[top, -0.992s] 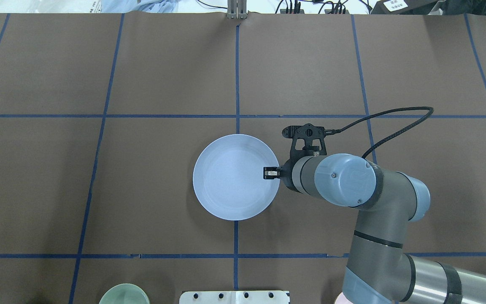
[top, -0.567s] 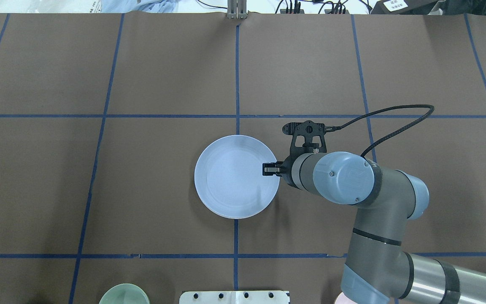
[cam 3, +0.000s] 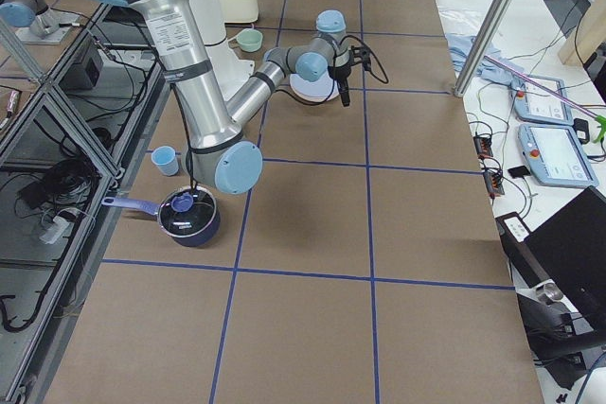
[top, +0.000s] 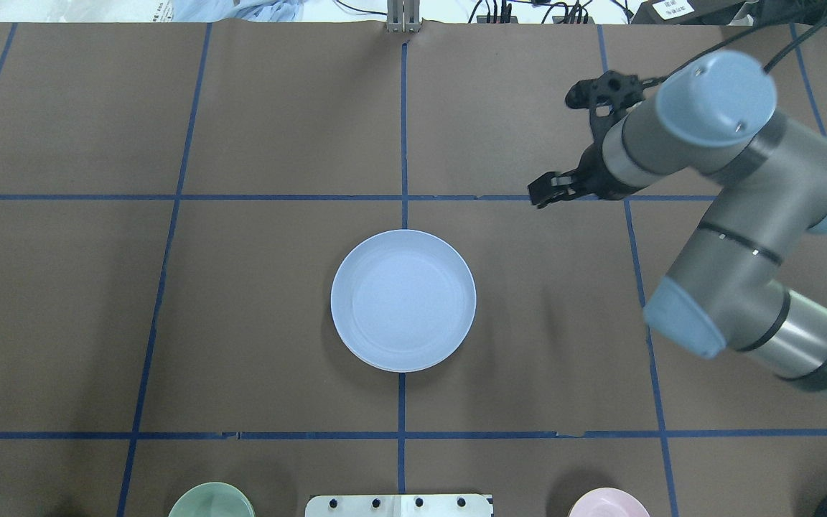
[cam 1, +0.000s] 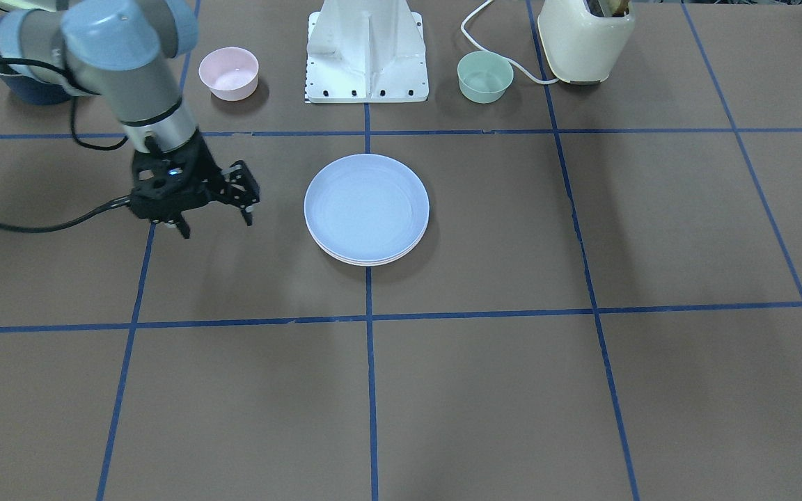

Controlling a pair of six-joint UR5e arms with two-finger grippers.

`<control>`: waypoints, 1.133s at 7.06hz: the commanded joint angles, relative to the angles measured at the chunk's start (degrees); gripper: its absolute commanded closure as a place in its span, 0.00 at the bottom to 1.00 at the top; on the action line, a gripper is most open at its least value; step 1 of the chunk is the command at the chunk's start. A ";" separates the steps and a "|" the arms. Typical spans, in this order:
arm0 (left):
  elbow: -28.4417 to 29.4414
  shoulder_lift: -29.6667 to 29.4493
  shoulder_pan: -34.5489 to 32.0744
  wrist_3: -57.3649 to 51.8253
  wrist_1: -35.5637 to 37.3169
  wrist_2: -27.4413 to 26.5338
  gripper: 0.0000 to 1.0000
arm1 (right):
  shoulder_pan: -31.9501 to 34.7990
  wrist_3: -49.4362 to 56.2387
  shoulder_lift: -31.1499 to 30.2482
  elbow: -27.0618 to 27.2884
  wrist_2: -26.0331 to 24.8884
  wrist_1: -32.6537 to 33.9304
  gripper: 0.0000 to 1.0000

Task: Stack three plates with pink and blue
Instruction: 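Open the right gripper and withdraw it away from the stack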

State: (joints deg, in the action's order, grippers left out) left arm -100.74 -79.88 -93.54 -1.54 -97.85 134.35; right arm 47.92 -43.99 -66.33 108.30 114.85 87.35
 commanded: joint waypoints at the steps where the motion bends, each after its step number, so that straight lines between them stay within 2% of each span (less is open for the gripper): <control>1: -0.60 -0.10 1.51 -0.74 7.19 -0.23 0.00 | 14.51 23.85 -2.91 -0.20 11.49 9.21 0.00; 3: -3.31 -0.19 2.40 -10.35 14.76 -0.32 0.00 | 23.14 39.70 -10.10 -0.55 13.81 11.52 0.00; 5: -3.77 -0.36 2.40 -12.43 15.23 -0.41 0.00 | 32.46 55.58 -20.28 -1.77 18.37 11.53 0.00; 6: -3.33 -0.45 2.31 -12.34 15.14 -0.58 0.00 | 35.63 61.42 -25.81 -1.95 17.78 11.27 0.00; 8: -3.15 -0.55 1.88 -11.73 14.88 -0.59 0.00 | 41.52 62.62 -37.16 -2.13 17.60 10.31 0.00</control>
State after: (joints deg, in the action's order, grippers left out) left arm -103.98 -80.48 -91.34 -13.51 -82.90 133.80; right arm 85.75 17.29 -96.86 106.13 132.40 98.26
